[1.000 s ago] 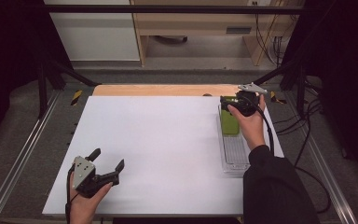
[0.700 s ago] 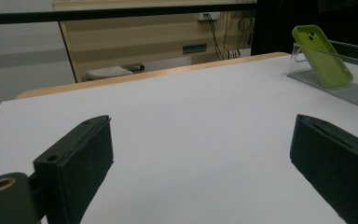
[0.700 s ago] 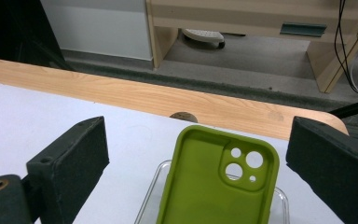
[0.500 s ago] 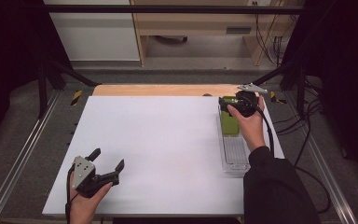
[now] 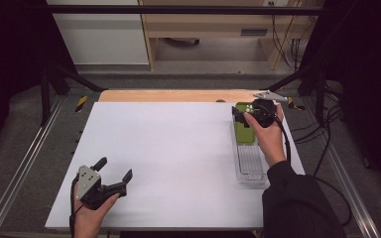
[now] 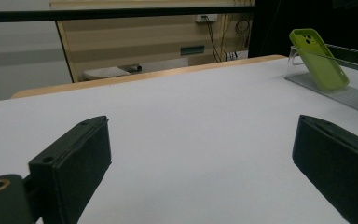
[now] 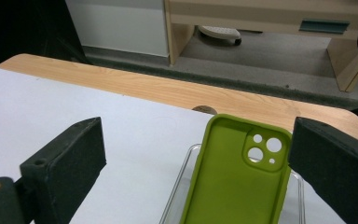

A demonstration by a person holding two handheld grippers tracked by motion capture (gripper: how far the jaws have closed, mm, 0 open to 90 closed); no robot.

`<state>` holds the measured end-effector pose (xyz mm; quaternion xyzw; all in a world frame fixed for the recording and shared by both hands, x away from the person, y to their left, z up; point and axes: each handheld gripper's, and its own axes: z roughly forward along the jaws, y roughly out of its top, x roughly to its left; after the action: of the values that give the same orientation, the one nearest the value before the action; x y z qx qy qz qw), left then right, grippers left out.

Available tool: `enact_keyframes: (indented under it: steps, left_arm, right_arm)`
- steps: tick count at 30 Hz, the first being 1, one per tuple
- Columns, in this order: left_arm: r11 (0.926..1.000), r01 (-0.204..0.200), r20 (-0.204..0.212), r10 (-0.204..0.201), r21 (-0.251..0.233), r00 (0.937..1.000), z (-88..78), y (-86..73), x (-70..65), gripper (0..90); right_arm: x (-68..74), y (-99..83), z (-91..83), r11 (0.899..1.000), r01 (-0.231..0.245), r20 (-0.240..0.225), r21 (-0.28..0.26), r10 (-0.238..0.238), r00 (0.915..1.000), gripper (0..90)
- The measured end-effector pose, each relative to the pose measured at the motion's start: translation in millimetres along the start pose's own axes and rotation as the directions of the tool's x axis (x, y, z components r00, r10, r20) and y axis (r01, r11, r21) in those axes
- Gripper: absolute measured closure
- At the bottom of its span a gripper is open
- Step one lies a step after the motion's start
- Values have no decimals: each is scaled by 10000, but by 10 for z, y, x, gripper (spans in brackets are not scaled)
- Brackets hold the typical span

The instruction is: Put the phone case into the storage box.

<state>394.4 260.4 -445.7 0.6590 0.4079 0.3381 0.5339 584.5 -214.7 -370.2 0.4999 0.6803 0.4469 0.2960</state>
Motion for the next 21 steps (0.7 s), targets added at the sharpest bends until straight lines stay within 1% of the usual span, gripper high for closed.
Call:
enact_keyframes:
  steps: [2,8,11,13,15,18,21]
  left_arm:
    - [10000,-2,-2,2,-8,10000,-1,0,-1,38]
    - [10000,-50,-32,50,-31,10000,-11,-8,17,33]
    - [9998,-30,-44,29,-192,10000,-22,-6,33,30]
    - [9998,-4,-31,3,-174,10000,-19,-12,40,28]
    - [9999,1,-54,-1,-163,10000,-15,-18,41,28]
    - [9993,-109,-28,108,-352,9999,-24,-10,42,28]
    - [9991,-98,-64,96,-406,9999,-32,-14,50,28]
  right_arm:
    - [20,-2,-57,10000,14,-74,7,-14,10000,45]
    - [35,11,-250,9994,-57,-333,-347,46,9994,44]
    - [36,22,-352,9988,-118,-417,-477,99,9991,45]
    - [33,25,-416,9980,-103,-452,-629,75,9989,45]
    - [31,22,-477,9974,-202,-552,-687,164,9983,47]
    - [39,1,-535,9967,-344,-671,-734,295,9973,47]
    - [57,-16,-590,9954,-428,-800,-854,360,9961,47]
